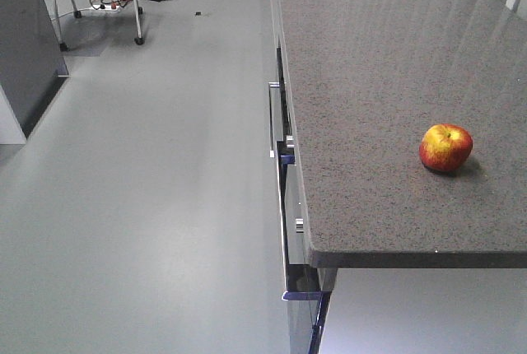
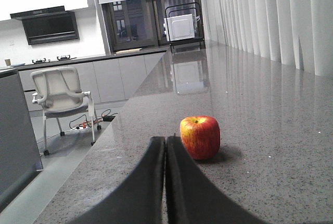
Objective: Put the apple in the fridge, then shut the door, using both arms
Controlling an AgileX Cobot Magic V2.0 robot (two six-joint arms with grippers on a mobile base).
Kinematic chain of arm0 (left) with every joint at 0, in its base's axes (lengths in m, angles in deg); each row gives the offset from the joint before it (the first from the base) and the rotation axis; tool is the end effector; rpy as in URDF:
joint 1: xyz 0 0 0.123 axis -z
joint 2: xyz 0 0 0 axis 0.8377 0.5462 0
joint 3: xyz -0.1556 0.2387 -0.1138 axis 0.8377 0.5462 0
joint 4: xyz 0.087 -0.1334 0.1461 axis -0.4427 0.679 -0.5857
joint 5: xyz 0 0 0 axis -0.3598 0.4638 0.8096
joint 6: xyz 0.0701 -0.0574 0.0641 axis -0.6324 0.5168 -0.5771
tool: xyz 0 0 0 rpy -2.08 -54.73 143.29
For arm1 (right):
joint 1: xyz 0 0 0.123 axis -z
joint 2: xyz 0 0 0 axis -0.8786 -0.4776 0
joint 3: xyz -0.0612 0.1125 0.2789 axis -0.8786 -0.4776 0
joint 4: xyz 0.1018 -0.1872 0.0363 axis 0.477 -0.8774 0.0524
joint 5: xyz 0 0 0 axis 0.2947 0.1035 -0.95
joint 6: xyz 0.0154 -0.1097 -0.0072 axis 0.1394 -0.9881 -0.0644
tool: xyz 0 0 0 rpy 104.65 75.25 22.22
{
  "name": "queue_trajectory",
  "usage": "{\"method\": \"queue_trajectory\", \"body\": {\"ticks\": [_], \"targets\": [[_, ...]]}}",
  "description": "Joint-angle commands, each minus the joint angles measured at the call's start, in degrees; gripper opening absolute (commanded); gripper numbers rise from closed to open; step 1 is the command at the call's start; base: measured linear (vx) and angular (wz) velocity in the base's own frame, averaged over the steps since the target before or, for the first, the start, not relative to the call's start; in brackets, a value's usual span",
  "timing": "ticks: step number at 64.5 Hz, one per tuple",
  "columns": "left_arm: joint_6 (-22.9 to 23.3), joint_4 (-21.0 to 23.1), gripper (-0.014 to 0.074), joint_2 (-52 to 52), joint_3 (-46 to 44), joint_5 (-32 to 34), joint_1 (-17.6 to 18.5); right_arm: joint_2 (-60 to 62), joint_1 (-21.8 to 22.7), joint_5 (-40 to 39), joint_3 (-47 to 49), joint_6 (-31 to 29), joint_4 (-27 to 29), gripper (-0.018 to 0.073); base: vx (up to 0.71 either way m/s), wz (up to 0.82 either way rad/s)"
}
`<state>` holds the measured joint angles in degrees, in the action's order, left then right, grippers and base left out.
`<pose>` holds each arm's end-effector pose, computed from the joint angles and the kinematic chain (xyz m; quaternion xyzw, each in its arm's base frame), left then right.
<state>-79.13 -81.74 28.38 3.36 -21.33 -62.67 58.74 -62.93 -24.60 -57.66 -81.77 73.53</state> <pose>0.0184 0.0005 0.1932 -0.0785 0.7201 -0.0135 0.6892 0.0177 0.0003 0.2122 0.0277 0.6612 0.0495 0.7481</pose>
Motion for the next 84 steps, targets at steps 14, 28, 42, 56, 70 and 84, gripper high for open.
{"method": "queue_trajectory", "body": {"ticks": [14, 28, 42, 56, 70, 84], "targets": [[0.50, 0.19, -0.0006, -0.80, 1.59, 3.88, 0.25, 0.95, 0.27, -4.69, -0.89, -0.06, -0.61, -0.0004, 0.00, 0.00], [0.50, 0.19, -0.0006, -0.80, 1.59, 3.88, 0.25, 0.95, 0.27, -10.84, -0.85, 2.85, -0.32, -0.0004, 0.00, 0.00], [0.50, 0.19, -0.0006, -0.80, 1.59, 3.88, 0.25, 0.20, 0.27, -0.43, 6.44, 4.81, 3.28, -0.0004, 0.00, 0.00], [0.50, 0.19, -0.0006, -0.80, 1.59, 3.88, 0.25, -12.78, 0.27, 16.91, 28.08, -3.59, 3.24, -0.0001, 0.00, 0.00], [0.50, 0.19, -0.0006, -0.80, 1.59, 3.88, 0.25, -28.89, 0.15, 20.81, 44.01, -12.19, 3.78, 0.0143, 0.00, 0.00], [0.50, 0.19, -0.0006, -0.80, 1.59, 3.88, 0.25, -40.38, 0.15, 21.01, 50.12, -12.30, 3.37, 0.0664, 0.00, 0.00]]}}
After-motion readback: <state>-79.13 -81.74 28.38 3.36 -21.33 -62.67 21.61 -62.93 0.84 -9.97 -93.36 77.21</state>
